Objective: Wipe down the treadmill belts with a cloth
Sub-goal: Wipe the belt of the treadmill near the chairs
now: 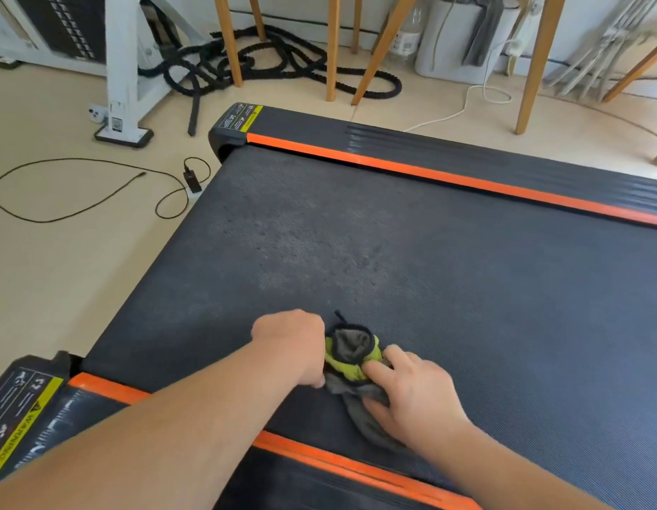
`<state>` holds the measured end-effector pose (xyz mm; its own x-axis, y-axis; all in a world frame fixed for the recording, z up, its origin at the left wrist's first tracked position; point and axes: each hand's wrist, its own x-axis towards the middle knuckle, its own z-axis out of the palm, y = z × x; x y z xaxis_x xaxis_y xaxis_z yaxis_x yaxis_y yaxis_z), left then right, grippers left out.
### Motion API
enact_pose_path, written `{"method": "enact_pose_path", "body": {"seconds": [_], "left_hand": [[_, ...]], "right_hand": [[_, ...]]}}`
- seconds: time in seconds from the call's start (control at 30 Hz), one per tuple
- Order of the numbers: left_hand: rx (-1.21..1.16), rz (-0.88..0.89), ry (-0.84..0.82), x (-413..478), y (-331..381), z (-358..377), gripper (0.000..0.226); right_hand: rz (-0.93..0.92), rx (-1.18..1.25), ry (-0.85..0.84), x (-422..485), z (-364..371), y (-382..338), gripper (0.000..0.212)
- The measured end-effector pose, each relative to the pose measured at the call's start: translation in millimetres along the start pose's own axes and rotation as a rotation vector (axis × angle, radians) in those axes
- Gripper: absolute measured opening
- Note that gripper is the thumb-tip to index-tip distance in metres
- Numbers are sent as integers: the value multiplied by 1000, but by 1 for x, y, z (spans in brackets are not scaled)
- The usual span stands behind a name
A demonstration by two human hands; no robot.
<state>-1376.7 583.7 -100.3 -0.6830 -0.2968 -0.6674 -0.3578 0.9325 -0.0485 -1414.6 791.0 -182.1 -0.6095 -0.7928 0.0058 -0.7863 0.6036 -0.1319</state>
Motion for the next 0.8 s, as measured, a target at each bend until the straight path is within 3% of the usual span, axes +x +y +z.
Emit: {"method": "enact_pose_path", "body": {"seconds": [0.07,0.17,0.27,0.4,0.53,0.63,0.73,0.8], "left_hand": [[-97,-22,129,13,-6,-11,64],[-157,-78,105,38,-8,-14,127],[-127,-247,15,54,-15,-2,159],[-293,-258,17,66,-26,14,169],[-340,-268,77,68,-24,21,168],[-341,-274,87,68,-24,21,168],[-358,-261,104,67,-24,21,169],[-366,-258,108,66,-24,21,170]], "right_hand": [[127,-49,-19,27,-7,26,28],[354,-38,-51,71,-19,56,31],[366,-123,-84,107,-28,84,32],[601,-18,-64,153,-28,117,33],[847,171,32,185,-19,96,28],[661,129,34,181,-13,43,29],[146,91,-35,155,-4,-18,33],[-77,89,-81,144,-2,-21,32]]}}
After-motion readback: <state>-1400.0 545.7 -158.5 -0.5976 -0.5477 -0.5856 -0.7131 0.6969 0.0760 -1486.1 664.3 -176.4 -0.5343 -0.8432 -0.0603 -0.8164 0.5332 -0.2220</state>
